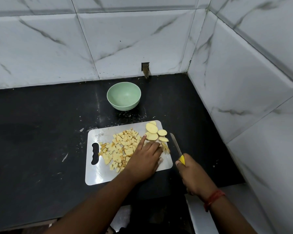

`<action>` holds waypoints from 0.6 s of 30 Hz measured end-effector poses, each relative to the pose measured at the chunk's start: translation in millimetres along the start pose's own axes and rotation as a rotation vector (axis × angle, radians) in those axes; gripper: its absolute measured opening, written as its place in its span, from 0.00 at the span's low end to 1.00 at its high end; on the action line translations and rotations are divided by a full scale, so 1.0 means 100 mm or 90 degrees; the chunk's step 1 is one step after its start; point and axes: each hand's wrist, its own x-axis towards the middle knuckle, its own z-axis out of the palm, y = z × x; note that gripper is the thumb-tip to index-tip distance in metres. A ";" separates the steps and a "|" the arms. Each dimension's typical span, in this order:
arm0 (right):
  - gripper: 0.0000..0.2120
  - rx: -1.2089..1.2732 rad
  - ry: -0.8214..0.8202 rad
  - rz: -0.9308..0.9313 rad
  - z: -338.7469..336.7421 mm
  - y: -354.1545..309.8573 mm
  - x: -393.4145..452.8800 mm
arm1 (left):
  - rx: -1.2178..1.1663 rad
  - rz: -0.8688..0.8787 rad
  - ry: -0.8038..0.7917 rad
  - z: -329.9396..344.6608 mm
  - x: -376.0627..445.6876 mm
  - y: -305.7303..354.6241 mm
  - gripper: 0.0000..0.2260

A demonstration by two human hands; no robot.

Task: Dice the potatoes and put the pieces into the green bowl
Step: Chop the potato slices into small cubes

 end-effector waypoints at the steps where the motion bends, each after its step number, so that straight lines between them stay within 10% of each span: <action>1: 0.09 -0.001 -0.002 0.000 0.00 0.00 0.00 | 0.000 0.004 0.000 0.00 -0.02 -0.01 0.19; 18: 0.10 -0.050 -0.024 -0.023 0.01 -0.06 0.02 | 0.035 -0.055 0.021 -0.09 -0.07 -0.13 0.16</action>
